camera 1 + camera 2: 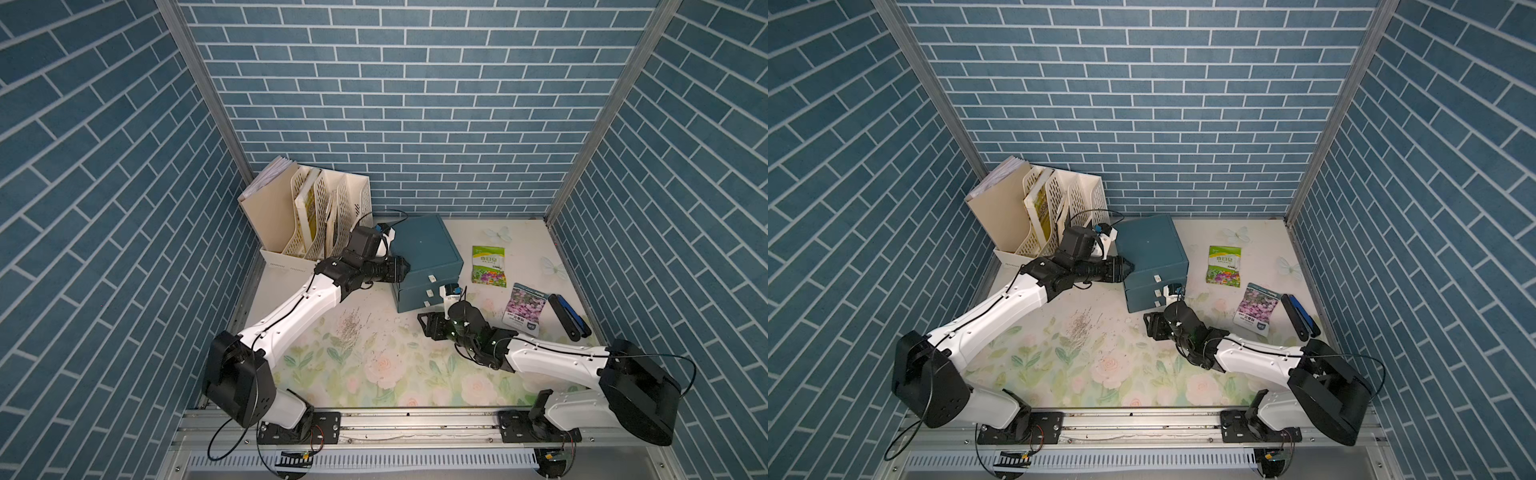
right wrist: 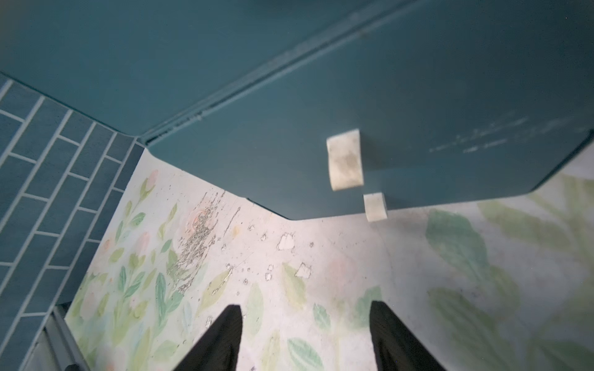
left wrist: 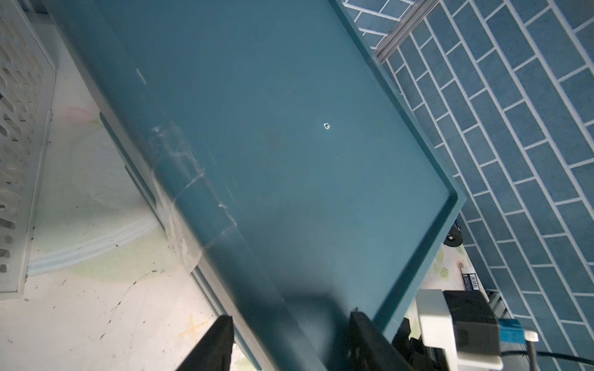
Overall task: Take the seed bags out of the drawer
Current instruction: Close the drawer in the storage box, then open the drawer in the storage box.
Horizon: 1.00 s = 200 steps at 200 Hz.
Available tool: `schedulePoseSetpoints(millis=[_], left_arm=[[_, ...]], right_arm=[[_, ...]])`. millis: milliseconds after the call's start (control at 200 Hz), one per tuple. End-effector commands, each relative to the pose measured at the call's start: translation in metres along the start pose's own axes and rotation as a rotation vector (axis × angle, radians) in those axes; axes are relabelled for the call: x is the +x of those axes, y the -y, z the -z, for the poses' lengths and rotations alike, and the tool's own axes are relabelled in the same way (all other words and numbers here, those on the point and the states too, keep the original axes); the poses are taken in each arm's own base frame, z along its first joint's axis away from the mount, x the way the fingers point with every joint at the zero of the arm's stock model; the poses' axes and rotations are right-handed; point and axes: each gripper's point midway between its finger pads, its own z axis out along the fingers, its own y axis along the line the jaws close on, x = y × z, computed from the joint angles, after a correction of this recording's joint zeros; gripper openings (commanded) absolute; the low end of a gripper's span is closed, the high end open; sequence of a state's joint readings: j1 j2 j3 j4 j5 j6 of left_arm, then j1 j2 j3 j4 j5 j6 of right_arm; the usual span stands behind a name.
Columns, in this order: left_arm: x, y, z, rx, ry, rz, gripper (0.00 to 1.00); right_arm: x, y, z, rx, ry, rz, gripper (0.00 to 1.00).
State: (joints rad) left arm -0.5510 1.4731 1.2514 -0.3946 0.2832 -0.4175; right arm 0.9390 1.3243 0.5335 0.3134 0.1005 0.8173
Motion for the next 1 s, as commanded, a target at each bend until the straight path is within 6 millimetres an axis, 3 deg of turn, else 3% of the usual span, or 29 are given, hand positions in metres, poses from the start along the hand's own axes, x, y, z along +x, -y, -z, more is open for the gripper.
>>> schedulePoseSetpoints(millis=[0, 215, 660, 995], left_arm=[[0.043, -0.027, -0.015, -0.085, -0.164, 0.017, 0.61], [0.042, -0.026, -0.016, -0.079, -0.165, 0.009, 0.61], [0.042, -0.027, -0.016, -0.071, -0.168, 0.005, 0.61], [0.039, -0.028, -0.017, -0.071, -0.165, 0.004, 0.61]], right_arm=[[-0.01, -0.009, 0.003, -0.081, 0.046, -0.156, 0.66], [-0.02, 0.0, -0.005, -0.096, 0.09, -0.24, 0.59], [-0.027, 0.024, -0.028, -0.075, 0.098, -0.356, 0.55], [-0.031, 0.023, -0.048, -0.1, 0.079, -0.381, 0.5]])
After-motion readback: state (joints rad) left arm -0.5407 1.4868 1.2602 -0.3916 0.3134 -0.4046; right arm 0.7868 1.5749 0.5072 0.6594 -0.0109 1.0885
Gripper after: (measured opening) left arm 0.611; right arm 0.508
